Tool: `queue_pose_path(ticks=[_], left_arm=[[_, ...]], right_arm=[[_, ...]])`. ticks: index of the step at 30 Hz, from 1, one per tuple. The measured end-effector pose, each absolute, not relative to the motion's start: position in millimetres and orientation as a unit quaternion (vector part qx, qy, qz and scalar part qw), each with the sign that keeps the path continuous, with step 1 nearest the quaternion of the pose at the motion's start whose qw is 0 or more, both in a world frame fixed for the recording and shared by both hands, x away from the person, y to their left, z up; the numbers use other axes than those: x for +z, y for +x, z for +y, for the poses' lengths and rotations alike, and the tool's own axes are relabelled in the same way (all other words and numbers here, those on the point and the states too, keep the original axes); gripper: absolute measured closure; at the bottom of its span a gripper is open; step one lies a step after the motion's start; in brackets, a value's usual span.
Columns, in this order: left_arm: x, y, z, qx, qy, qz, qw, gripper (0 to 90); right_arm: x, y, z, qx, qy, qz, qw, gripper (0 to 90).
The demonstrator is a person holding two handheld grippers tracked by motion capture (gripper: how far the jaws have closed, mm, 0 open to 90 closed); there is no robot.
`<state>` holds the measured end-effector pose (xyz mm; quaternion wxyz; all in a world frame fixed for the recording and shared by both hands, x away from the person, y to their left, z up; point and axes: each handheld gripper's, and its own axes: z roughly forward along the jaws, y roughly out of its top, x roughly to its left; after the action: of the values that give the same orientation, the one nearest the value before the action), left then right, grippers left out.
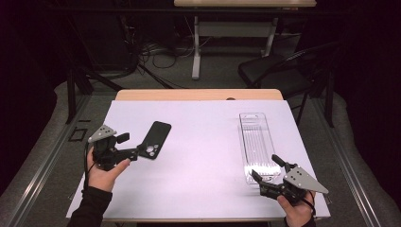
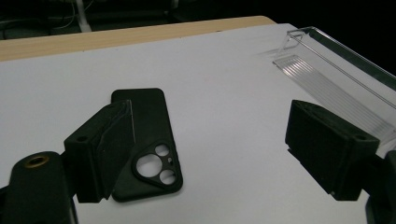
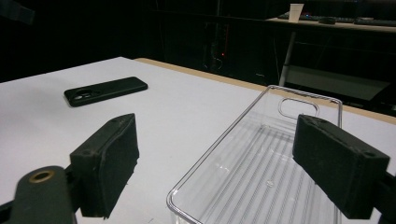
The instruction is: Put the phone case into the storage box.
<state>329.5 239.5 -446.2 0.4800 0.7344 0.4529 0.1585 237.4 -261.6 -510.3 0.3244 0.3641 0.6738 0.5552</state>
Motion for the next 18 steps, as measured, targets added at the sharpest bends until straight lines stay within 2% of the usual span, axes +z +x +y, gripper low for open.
queue_pose_path(ticks=[7, 18], left_arm=[[-435, 353, 232, 0.152, 0.739, 0.459, 0.469, 19.8], [-414, 382, 209, 0.154, 0.769, 0.442, 0.434, 31.2]], right_arm=[[-512, 239, -260, 0.555, 0.365, 0.674, 0.323, 13.9], [-513, 239, -260, 0.553, 0.370, 0.675, 0.320, 14.0]])
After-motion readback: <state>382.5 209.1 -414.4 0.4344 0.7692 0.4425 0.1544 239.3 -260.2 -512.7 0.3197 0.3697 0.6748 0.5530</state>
